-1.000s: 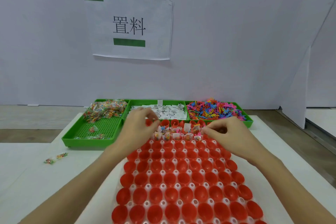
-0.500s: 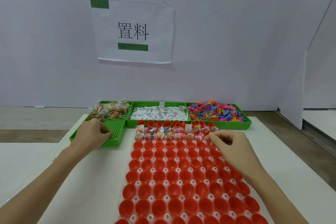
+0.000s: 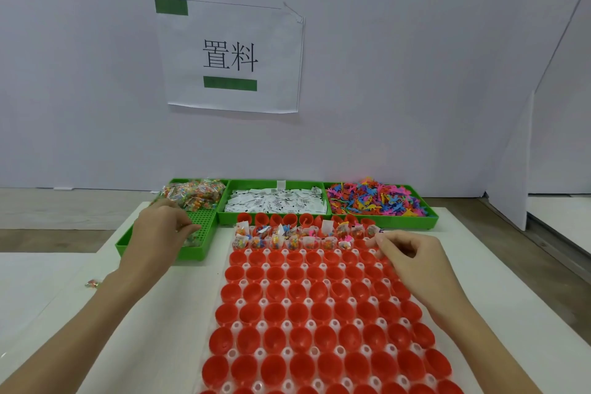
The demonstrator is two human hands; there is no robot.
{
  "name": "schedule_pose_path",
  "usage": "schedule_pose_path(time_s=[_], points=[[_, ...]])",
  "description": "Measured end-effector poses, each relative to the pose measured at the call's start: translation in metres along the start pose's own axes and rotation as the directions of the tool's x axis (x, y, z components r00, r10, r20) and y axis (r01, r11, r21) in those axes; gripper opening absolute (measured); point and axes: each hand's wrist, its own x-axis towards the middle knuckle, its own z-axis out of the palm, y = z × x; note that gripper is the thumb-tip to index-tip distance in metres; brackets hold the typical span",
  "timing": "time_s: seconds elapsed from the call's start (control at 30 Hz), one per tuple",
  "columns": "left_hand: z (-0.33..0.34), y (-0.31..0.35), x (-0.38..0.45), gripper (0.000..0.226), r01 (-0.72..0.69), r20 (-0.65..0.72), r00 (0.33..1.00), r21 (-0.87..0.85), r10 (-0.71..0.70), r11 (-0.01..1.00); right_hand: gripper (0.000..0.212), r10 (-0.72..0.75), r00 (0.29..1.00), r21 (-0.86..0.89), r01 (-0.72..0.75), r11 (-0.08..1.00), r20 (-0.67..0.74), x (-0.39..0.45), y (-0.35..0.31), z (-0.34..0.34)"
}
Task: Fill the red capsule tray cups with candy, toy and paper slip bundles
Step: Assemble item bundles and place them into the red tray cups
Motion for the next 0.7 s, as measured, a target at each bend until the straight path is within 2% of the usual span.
schedule_pose_path(time_s=[0.13, 0.2, 0.27, 0.33, 0.5, 0.7], points=[[-0.011, 0.018, -0.016, 0.010, -0.115, -0.167, 0.981, -0.065, 0.103, 0.991, 0.024, -0.016, 1.000, -0.012, 0.016, 1.000, 0.008, -0.001, 0.000, 0.002], [-0.017, 0.037, -0.031, 0.010, -0.117, -0.227, 0.972, -0.222, 0.065, 0.968, 0.025, -0.028, 0.999, -0.027, 0.028, 0.999, 0.015, -0.001, 0.000, 0.002], [-0.019, 0.058, -0.046, 0.009, -0.076, -0.174, 0.985, -0.491, -0.013, 0.868, 0.024, -0.043, 0.999, -0.035, 0.043, 0.998, 0.018, -0.001, 0.000, 0.002], [-0.015, 0.073, -0.059, 0.008, -0.051, -0.109, 0.994, -0.641, -0.024, 0.765, 0.024, -0.045, 0.999, -0.041, 0.046, 0.998, 0.021, -0.001, 0.001, 0.002], [-0.004, 0.074, -0.073, 0.005, 0.043, 0.013, 0.999, -0.775, -0.053, 0.630, 0.025, -0.039, 0.999, -0.061, 0.041, 0.997, 0.020, -0.001, 0.003, 0.004], [-0.009, 0.069, -0.074, 0.008, 0.210, 0.160, 0.973, -0.907, -0.164, 0.366, 0.026, -0.069, 0.998, -0.066, 0.070, 0.995, 0.008, -0.002, 0.000, 0.003]])
